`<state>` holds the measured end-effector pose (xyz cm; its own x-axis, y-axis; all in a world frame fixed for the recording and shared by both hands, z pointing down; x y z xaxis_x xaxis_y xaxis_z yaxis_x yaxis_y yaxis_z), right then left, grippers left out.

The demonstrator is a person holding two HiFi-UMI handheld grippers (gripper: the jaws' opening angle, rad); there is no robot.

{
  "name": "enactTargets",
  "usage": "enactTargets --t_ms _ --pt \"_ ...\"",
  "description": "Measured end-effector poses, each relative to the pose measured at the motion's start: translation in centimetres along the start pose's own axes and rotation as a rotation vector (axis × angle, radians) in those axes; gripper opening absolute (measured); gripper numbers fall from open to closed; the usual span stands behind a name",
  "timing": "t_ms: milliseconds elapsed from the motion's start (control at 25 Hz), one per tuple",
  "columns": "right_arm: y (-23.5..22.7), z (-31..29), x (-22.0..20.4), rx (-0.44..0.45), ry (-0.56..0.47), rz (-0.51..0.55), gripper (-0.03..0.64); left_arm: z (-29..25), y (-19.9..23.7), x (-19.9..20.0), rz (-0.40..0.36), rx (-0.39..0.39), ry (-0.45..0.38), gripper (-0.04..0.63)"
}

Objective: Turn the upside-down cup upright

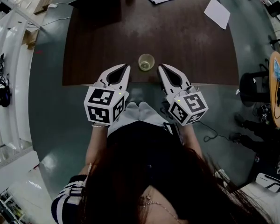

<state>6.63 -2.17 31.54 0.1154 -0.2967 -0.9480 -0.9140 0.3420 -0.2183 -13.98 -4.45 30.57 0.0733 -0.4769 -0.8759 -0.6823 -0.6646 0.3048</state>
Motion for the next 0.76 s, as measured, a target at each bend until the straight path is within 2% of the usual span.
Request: enactTargets --t_ms 760 --pt "0.63 -0.11 0.27 -0.022 -0.018 0.013 0.017 0.54 0.56 0.60 -0.001 -0.030 -0.021 0.003"
Point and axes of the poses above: the fingertips, and each gripper's own axes: z backward along the fingers, y to its left, x out of its top, the point moved 9 cm from there along z, backward along the fingers, and after that the axes turned 11 degrees about -x, right-handed, at the moved point
